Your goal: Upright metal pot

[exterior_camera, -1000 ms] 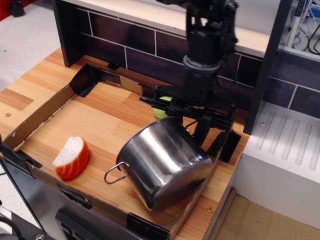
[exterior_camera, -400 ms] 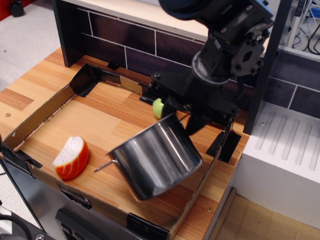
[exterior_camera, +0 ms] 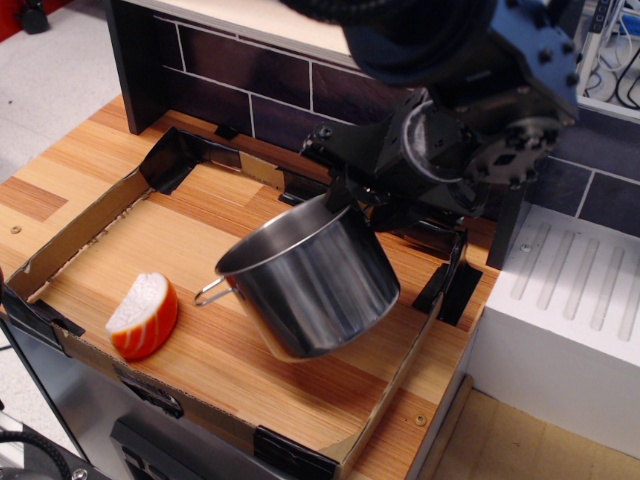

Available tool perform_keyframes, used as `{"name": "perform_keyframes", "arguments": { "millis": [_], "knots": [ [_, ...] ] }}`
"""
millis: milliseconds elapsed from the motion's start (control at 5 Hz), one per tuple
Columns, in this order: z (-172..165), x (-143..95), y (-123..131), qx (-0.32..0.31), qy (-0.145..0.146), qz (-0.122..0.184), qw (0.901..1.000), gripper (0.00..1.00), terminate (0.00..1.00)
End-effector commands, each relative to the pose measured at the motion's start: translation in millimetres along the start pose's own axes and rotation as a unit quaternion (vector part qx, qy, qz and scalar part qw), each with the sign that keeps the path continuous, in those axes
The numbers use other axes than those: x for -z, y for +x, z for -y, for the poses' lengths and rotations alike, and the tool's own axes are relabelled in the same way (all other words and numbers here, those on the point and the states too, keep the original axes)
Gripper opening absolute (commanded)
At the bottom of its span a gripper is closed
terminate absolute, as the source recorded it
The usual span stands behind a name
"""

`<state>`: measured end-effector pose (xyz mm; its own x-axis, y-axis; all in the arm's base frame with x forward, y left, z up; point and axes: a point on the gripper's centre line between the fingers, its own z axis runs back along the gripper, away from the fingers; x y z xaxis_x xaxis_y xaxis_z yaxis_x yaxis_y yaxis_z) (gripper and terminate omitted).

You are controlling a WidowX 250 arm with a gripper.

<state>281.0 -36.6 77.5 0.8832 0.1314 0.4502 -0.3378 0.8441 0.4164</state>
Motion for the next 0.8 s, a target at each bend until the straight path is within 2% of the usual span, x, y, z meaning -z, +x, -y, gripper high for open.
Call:
{"name": "perform_keyframes", "arguments": {
  "millis": [0, 200, 400, 600],
  "knots": [
    [3, 3, 6, 0.006, 0.049, 0.088, 0.9949, 0.0, 0.0],
    [13, 13, 3, 0.02, 0.068, 0.115, 0.9908, 0.0, 0.0],
    [20, 15, -1, 0.025, 0.066, 0.093, 0.9931, 0.0, 0.0],
    [22, 2, -4, 0.004, 0.047, 0.045, 0.9979, 1.0, 0.0]
  ]
}}
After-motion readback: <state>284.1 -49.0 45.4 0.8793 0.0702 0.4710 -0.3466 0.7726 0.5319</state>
